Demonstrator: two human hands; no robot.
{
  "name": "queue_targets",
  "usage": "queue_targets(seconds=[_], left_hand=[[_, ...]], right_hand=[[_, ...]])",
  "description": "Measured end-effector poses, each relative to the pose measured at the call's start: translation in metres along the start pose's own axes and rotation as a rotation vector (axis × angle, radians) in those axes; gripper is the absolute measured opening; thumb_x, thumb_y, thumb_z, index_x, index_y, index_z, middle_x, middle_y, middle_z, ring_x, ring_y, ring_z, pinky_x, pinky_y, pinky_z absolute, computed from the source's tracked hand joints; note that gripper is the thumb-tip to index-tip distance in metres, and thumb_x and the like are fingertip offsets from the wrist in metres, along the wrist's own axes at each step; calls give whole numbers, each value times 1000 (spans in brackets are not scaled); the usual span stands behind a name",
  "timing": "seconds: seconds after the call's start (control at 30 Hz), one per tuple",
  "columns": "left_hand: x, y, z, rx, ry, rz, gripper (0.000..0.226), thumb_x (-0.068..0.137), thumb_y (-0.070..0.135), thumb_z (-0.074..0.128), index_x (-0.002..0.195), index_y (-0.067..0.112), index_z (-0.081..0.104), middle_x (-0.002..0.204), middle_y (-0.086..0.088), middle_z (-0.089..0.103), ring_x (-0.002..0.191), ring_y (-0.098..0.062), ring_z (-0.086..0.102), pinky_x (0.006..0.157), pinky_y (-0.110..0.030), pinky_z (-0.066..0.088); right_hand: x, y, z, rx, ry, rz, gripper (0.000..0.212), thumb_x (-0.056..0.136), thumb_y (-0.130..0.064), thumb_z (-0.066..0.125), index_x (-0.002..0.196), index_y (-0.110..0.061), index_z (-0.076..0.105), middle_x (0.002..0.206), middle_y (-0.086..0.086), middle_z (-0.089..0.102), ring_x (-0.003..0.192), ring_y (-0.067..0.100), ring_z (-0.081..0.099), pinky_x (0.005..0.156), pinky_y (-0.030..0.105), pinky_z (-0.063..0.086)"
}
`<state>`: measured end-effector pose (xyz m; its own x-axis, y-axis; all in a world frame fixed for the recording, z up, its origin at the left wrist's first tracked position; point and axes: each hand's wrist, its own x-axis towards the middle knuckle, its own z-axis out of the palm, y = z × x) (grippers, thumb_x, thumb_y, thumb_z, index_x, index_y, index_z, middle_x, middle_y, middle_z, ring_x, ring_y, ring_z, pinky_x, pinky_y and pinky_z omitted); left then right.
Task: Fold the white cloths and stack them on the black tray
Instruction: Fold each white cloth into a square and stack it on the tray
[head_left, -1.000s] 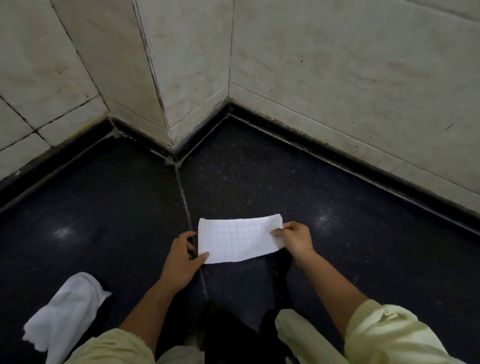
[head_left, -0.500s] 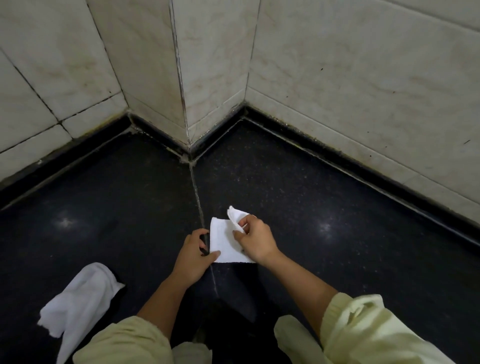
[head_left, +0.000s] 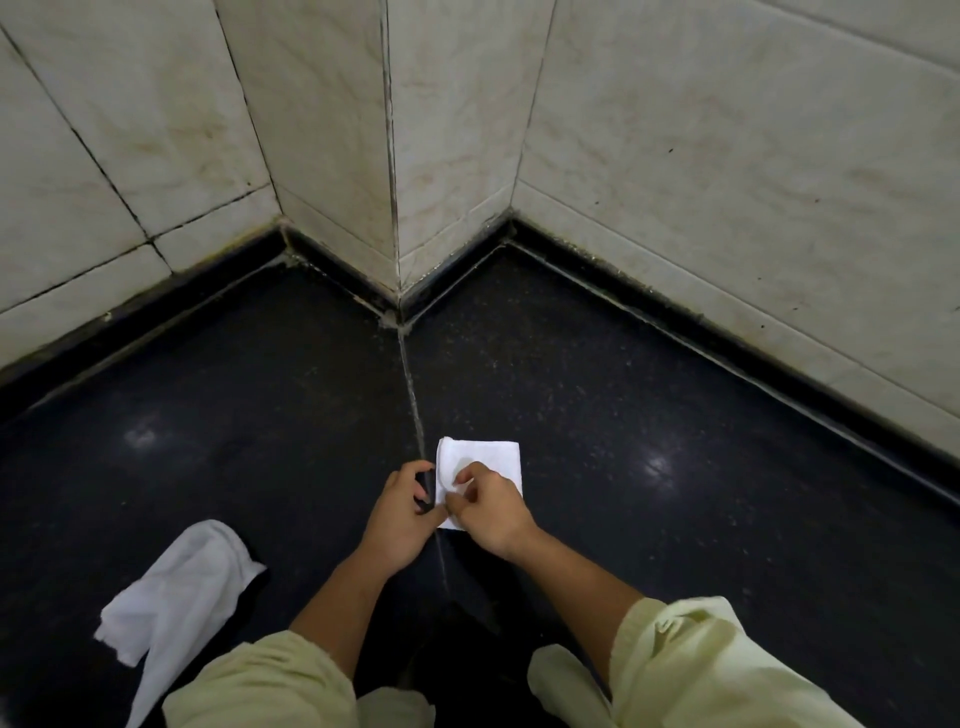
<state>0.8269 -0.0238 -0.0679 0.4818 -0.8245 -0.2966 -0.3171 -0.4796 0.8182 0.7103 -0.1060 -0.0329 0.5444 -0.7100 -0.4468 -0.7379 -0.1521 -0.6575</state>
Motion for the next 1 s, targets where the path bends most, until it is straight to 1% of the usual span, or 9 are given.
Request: queue_targets(seconds=[0.17,0.27,0.33,0.47,0.6,0.67,0.8,0.87,1.0], left_hand=[[3,3,-13,-125,-113,-129,43,84,11,67,123,22,54,97,-1,55,81,-11,57,71,-16,43],[7,9,-24,-261,-186,-242,33,87,7,61,117,18,58,99,-4,64,88,-14,63,73,-20,49],[10,14,-25,-319,-119,-306,21,89,4,55,109,11,62,95,-9,67,82,-17,65,69,-21,52],[15,20,-13,-275,26,-414,15,89,12,56,81,4,65,93,-21,71,75,-23,68,69,-31,58],[13,31,-4,-134,-48,-437,26,84,22,67,73,-1,65,73,-14,69,68,-24,68,69,-32,58],[11,38,-3,-34,-84,-438,27,81,25,69,65,5,59,64,-6,60,59,-19,59,56,-27,47],[7,42,-4,-223,-133,-564,25,78,23,69,90,4,57,68,-5,50,59,-14,55,45,-22,34],[4,47,-8,-389,-174,-649,26,77,19,69,94,4,56,69,-6,52,57,-12,50,45,-20,36],[5,60,-17,-563,-363,-725,24,74,17,70,97,8,65,85,-6,60,75,-15,55,58,-25,48]], right_hand=[[-2,7,-10,143,12,45,24,93,-39,56,104,-18,63,90,-3,65,85,16,63,75,28,49],[-1,20,-28,217,125,114,23,92,-32,55,87,-12,66,88,8,70,85,26,68,79,42,55],[-2,31,-42,224,196,164,20,93,-24,54,85,-10,65,85,9,70,84,26,67,77,40,54],[-4,47,-52,229,203,272,8,90,-19,59,85,-15,63,88,6,70,85,22,67,78,37,55],[-4,52,-42,315,178,334,7,85,-24,66,85,-18,63,92,8,69,89,25,66,81,39,54],[-4,46,-40,391,161,376,15,83,-24,69,93,-14,63,96,7,66,89,22,63,74,32,50],[-10,36,-43,605,107,493,16,80,-18,69,88,-6,64,81,8,62,64,18,53,51,26,36],[-15,36,-49,746,66,533,23,77,-17,68,95,-3,67,78,9,60,63,19,50,52,27,36],[-27,44,-56,1037,35,530,25,74,-13,65,99,-7,68,82,6,63,74,18,57,60,26,43]])
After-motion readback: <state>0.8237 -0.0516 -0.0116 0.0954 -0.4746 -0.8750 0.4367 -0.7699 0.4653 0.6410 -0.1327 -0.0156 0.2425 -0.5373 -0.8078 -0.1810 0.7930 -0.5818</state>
